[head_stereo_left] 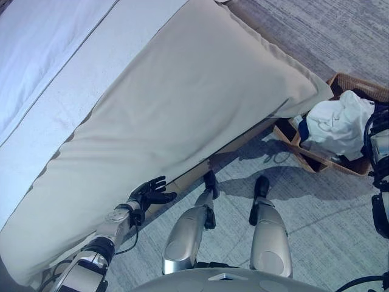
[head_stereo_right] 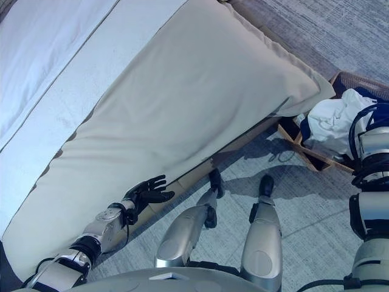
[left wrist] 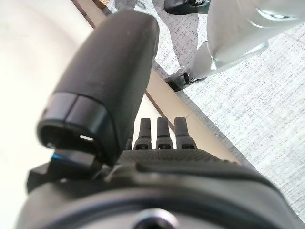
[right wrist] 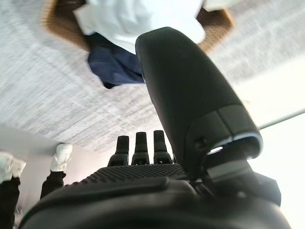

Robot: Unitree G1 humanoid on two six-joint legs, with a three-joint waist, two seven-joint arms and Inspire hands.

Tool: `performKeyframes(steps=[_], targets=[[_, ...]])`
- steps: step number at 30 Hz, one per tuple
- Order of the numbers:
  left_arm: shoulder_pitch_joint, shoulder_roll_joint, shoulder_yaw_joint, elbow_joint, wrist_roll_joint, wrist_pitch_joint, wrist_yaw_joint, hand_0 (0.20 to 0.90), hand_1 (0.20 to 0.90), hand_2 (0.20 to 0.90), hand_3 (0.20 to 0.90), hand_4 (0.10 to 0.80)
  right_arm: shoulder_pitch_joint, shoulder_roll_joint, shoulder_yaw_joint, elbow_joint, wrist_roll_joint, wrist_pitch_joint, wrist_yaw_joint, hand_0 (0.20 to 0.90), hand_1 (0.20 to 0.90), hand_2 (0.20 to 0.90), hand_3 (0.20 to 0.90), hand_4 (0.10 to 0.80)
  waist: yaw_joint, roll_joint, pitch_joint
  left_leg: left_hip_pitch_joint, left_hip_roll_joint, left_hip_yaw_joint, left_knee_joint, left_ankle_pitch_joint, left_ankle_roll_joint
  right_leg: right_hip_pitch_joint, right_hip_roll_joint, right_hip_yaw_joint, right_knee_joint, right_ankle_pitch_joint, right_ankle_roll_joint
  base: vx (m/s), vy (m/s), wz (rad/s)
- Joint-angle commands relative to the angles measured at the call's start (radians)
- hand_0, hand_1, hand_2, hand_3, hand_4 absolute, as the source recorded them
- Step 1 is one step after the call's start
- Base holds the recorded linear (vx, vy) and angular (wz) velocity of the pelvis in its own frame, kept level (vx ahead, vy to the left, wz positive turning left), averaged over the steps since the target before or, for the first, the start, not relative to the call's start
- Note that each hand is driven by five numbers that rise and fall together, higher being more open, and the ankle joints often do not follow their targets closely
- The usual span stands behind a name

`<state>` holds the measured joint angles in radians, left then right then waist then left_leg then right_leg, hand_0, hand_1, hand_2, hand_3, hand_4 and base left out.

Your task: Pick up the clothes from the bed and place them into the basket

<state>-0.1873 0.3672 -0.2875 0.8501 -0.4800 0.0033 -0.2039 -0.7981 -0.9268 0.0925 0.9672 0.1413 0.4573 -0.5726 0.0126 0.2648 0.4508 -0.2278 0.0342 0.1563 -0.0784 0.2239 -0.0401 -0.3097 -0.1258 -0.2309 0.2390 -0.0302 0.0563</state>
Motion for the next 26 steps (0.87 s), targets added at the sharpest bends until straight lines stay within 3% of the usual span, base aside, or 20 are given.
performKeyframes(steps=[1, 4, 5, 6, 7, 10, 14, 19, 26], targets=[[0.043, 0.043, 0.037, 0.052, -0.012, -0.005, 0.006, 0.900, 0.900, 0.900, 0.900, 0.800, 0.074, -0.067, -0.015, -0.145, -0.014, -0.131, -0.101, 0.900, 0.900, 0.900, 0.900, 0.800, -0.024, -0.102, -0.088, 0.067, -0.014, -0.001, 0.056, -0.170, -0.029, 0.114, 0.051, -0.003, -0.149, -0.016, -0.028, 0.064, 0.083, -0.01], [0.063, 0.022, 0.059, 0.068, 0.029, 0.009, 0.009, 0.900, 0.900, 0.900, 0.900, 0.800, 0.223, 0.032, -0.074, -0.249, 0.084, -0.250, 0.011, 0.900, 0.900, 0.900, 0.900, 0.800, -0.027, -0.143, -0.124, 0.108, -0.012, 0.008, 0.045, -0.180, -0.026, 0.163, 0.051, -0.007, -0.178, -0.008, -0.021, 0.087, 0.073, -0.02], [0.072, 0.012, 0.069, 0.083, 0.053, 0.011, 0.012, 0.900, 0.900, 0.900, 0.900, 0.800, 0.300, 0.102, -0.094, -0.289, 0.106, -0.303, 0.057, 0.900, 0.900, 0.900, 0.900, 0.800, -0.030, -0.162, -0.142, 0.126, -0.010, 0.012, 0.044, -0.189, -0.023, 0.185, 0.051, -0.008, -0.187, -0.006, -0.019, 0.073, 0.046, -0.10], [0.072, 0.013, 0.068, 0.083, 0.053, 0.011, 0.012, 0.900, 0.900, 0.900, 0.900, 0.800, 0.302, 0.103, -0.096, -0.290, 0.105, -0.302, 0.057, 0.900, 0.900, 0.900, 0.900, 0.800, -0.029, -0.163, -0.142, 0.127, -0.010, 0.012, 0.044, -0.189, -0.023, 0.185, 0.051, -0.008, -0.188, -0.005, -0.019, 0.136, 0.054, -0.14], [0.084, -0.001, 0.080, 0.110, 0.079, 0.012, 0.015, 0.900, 0.900, 0.900, 0.900, 0.800, 0.416, 0.199, -0.108, -0.320, 0.197, -0.373, 0.167, 0.900, 0.900, 0.900, 0.900, 0.800, -0.036, -0.194, -0.175, 0.158, -0.008, 0.018, 0.041, -0.202, -0.018, 0.219, 0.054, -0.009, -0.205, 0.002, -0.015, 0.141, 0.054, -0.16], [0.107, -0.020, 0.094, 0.156, 0.122, 0.010, 0.004, 0.900, 0.900, 0.900, 0.900, 0.800, 0.555, 0.310, -0.139, -0.279, 0.316, -0.440, 0.350, 0.900, 0.900, 0.900, 0.900, 0.800, -0.040, -0.226, -0.221, 0.206, -0.006, 0.031, 0.034, -0.221, -0.013, 0.267, 0.056, -0.015, -0.230, 0.011, -0.006, 0.147, 0.065, -0.13], [0.134, -0.047, 0.101, 0.230, 0.187, -0.009, -0.010, 0.900, 0.900, 0.900, 0.900, 0.800, 0.681, 0.442, -0.124, -0.173, 0.279, -0.544, 0.442, 0.900, 0.900, 0.900, 0.900, 0.800, -0.050, -0.252, -0.290, 0.277, -0.004, 0.052, 0.016, -0.239, -0.004, 0.325, 0.068, -0.011, -0.253, 0.014, -0.001, 0.162, 0.108, -0.07], [0.149, -0.061, 0.126, 0.286, 0.212, -0.004, -0.024, 0.900, 0.900, 0.900, 0.900, 0.800, 0.766, 0.562, -0.060, -0.021, 0.185, -0.562, 0.481, 0.900, 0.900, 0.900, 0.900, 0.800, -0.061, -0.262, -0.339, 0.337, -0.006, 0.060, 0.006, -0.264, 0.013, 0.375, 0.079, 0.010, -0.252, -0.002, -0.002, 0.074, 0.104, -0.15], [0.143, -0.066, 0.141, 0.345, 0.258, -0.013, -0.039, 0.900, 0.900, 0.900, 0.900, 0.800, 0.785, 0.606, -0.020, 0.148, 0.069, -0.537, 0.556, 0.900, 0.900, 0.900, 0.900, 0.800, -0.055, -0.266, -0.373, 0.374, -0.015, 0.050, -0.009, -0.278, 0.027, 0.411, 0.084, 0.016, -0.255, -0.010, 0.002, 0.042, 0.054, -0.08]])
